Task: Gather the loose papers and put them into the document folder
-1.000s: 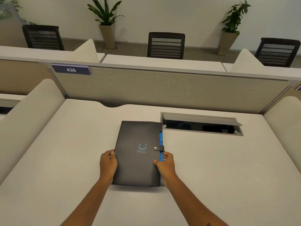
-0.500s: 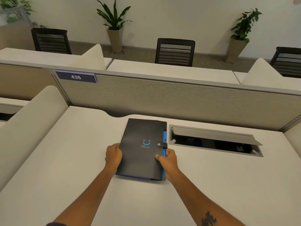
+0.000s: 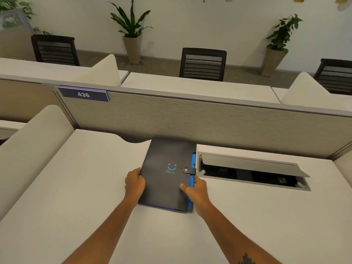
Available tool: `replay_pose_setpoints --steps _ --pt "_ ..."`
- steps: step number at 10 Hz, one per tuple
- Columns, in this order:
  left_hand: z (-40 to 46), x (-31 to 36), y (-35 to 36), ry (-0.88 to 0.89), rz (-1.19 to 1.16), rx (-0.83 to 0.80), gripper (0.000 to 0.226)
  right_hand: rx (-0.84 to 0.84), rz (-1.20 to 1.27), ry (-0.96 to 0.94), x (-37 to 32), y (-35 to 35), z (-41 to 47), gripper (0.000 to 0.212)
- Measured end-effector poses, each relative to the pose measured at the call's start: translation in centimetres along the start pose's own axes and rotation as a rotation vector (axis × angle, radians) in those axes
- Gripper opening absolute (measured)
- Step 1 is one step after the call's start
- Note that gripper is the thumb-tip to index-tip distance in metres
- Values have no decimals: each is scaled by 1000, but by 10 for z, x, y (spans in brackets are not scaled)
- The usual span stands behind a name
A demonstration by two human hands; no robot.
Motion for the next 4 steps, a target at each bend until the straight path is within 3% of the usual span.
replay_pose_setpoints --steps 2,3,4 --pt "-18 -8 -10 -19 53 14 49 -19 -44 -29 8 -17 -15 87" --pt "-36 -12 -15 -5 99 24 44 -31 -65 -39 23 -34 -29 82" --pt "-64 -21 -23 7 159 63 36 63 -142 -87 38 -60 -51 69"
Point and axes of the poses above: each hand's wrist, its own z-axis towards the middle knuckle, its own y-axis out of the palm, x = y × z, the point moved 10 cm from there along z, towards the middle knuckle, and after that the axes turned 7 degrees about y, right-handed, at the moved point
